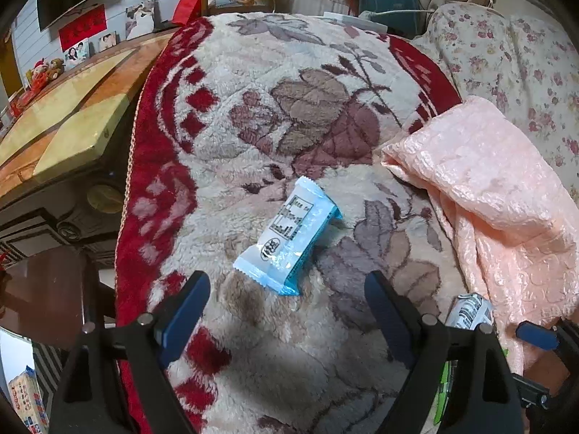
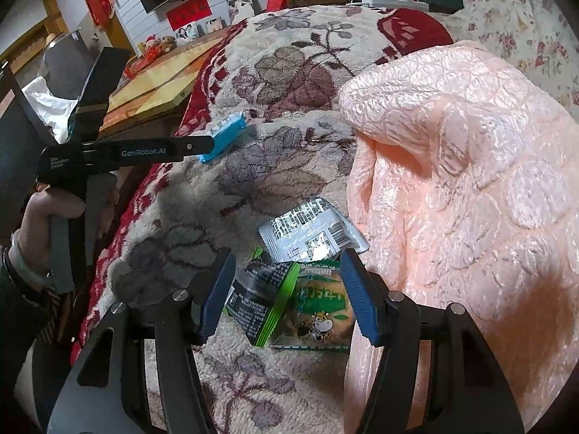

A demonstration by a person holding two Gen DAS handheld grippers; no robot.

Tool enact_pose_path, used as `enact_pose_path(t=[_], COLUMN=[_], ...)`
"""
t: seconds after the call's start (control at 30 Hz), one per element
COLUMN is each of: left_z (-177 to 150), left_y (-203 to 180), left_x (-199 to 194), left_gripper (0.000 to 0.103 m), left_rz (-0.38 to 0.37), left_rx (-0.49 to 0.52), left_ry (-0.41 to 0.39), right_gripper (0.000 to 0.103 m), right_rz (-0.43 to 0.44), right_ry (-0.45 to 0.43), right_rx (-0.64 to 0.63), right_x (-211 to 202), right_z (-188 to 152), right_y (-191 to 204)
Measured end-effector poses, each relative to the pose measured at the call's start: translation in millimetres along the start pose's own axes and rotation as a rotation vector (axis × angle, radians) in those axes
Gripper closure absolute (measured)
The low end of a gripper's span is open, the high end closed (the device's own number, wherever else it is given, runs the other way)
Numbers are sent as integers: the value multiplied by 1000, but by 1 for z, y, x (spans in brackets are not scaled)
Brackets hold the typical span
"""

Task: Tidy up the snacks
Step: 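Grasp the light blue bar with the left gripper, then grasp the white printed packet with the right gripper while the left gripper holds the blue bar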

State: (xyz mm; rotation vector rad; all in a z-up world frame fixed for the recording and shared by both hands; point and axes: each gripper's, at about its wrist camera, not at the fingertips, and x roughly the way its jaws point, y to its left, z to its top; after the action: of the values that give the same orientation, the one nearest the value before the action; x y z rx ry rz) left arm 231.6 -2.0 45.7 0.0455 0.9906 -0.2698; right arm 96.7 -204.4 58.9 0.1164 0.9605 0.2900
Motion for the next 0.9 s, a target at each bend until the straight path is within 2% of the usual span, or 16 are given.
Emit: enact_pose_path(t=[0.33, 0.67, 0.73, 0.8, 0.9], left_z=[11, 27, 29, 30, 26], left_y=[7, 2, -2, -6, -9], left_x=[12, 34, 35, 38, 39], left_gripper=[14, 15, 28, 71, 72], left_rz=[-68, -43, -39, -29, -22], left_rx=[-24, 1, 8, 21, 20], left_ry=[27, 54, 38, 47, 34], right_gripper=[43, 43, 43, 43, 43], right_rz=[13, 7, 6, 7, -4], right_ry=[5, 5, 15, 23, 43], right_rx=[22, 38, 46, 54, 62], right_x=[3, 3, 5, 7, 11], right_z=[-1, -2, -3, -3, -2], right_y=[-6, -10, -12, -13, -12])
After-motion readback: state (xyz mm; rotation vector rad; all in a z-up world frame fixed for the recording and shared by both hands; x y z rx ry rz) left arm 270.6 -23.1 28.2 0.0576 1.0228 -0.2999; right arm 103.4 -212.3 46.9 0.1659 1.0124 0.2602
